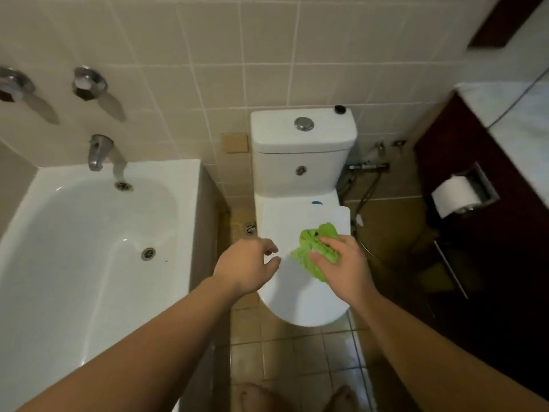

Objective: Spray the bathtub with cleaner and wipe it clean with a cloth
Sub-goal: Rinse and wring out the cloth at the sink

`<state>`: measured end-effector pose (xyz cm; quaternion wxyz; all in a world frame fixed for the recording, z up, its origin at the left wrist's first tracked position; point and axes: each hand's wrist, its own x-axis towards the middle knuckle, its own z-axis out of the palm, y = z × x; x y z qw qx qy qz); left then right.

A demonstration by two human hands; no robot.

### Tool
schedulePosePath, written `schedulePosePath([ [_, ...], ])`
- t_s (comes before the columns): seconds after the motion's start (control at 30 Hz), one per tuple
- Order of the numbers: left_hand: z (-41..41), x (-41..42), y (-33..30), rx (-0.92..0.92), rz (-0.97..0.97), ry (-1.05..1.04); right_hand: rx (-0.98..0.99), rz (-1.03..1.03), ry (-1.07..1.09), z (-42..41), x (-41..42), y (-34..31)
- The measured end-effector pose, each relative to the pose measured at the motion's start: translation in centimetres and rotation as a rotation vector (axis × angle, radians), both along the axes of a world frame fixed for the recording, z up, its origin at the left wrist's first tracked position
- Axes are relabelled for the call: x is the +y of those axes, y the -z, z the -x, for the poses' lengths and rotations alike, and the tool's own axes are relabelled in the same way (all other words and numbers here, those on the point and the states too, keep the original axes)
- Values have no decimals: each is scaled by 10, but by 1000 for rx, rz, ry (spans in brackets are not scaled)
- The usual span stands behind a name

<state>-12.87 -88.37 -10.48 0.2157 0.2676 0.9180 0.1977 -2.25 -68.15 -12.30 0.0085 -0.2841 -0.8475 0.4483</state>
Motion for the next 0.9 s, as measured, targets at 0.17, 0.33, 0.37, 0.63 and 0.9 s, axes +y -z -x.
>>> schedulePosePath([
  [0.17,-46,80,-33,59,-40,172,64,-74,110,-73,62,-38],
  [0.33,-110,169,-55,112,-65,306,71,-111,255,-162,126,-56],
  [0.37,-126,187,-59,120,-73,334,71,-125,280,-183,139,-59],
  [0.63,-251,332,-86,118,-174,580,88,-171,510,-351,236,-84],
  [0.9,-354,454,-100,84,-267,795,138,-246,760,-479,305,-103],
])
